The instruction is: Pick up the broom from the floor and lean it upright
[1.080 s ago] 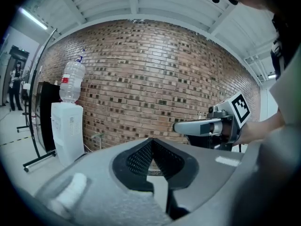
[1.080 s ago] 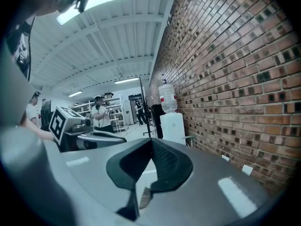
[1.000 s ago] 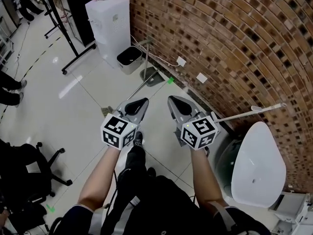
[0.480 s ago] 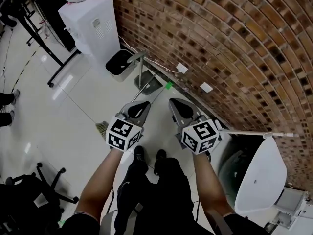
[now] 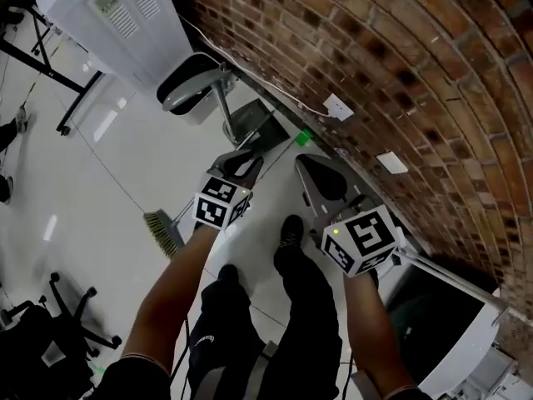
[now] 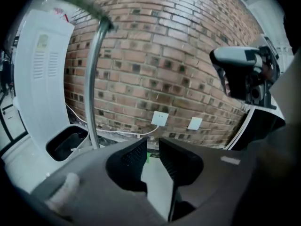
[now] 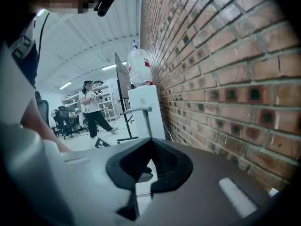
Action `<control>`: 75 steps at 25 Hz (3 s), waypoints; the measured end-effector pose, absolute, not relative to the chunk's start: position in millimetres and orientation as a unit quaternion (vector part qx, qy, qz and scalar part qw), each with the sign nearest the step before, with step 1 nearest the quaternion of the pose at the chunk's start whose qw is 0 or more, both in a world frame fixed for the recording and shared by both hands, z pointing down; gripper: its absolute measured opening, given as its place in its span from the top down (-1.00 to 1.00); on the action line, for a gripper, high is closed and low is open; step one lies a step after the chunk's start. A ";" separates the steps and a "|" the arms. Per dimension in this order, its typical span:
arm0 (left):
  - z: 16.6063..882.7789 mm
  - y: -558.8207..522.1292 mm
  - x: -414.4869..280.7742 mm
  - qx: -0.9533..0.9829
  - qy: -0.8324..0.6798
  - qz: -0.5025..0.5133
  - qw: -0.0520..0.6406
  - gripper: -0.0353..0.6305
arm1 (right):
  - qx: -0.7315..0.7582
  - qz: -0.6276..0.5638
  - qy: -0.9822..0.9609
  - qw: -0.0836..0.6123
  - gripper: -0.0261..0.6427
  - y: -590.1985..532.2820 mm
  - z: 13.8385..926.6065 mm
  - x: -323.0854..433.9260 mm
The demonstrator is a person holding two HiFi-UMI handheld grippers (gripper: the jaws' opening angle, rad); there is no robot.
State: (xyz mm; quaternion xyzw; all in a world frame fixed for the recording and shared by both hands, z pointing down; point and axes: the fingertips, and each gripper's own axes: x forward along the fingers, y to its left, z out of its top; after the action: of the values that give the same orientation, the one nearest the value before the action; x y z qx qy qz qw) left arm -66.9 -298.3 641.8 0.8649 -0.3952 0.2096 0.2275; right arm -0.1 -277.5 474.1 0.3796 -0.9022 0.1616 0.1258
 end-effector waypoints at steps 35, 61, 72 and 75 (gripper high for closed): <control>1022.6 -449.8 -38.2 0.796 -0.371 0.422 0.226 0.62 | 0.355 0.122 -0.917 0.139 0.91 -390.2 725.6 46.3; 647.3 -309.1 -98.3 0.862 -0.371 0.313 0.148 0.63 | 0.442 0.230 -0.855 0.143 0.91 -287.9 503.5 26.0; 518.7 -239.8 -116.4 0.892 -0.342 0.263 0.131 0.63 | 0.475 0.227 -0.836 0.154 0.91 -220.3 412.2 5.0; 494.5 -225.7 -108.7 0.901 -0.332 0.250 0.126 0.63 | 0.489 0.219 -0.831 0.148 0.91 -204.9 389.5 5.4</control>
State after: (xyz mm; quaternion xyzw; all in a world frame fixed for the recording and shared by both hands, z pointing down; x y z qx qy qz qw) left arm -108.7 -225.7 494.5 0.9007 -0.3322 0.2501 0.1258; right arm 5.4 -204.9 389.5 0.4889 -0.8313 0.2190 0.1481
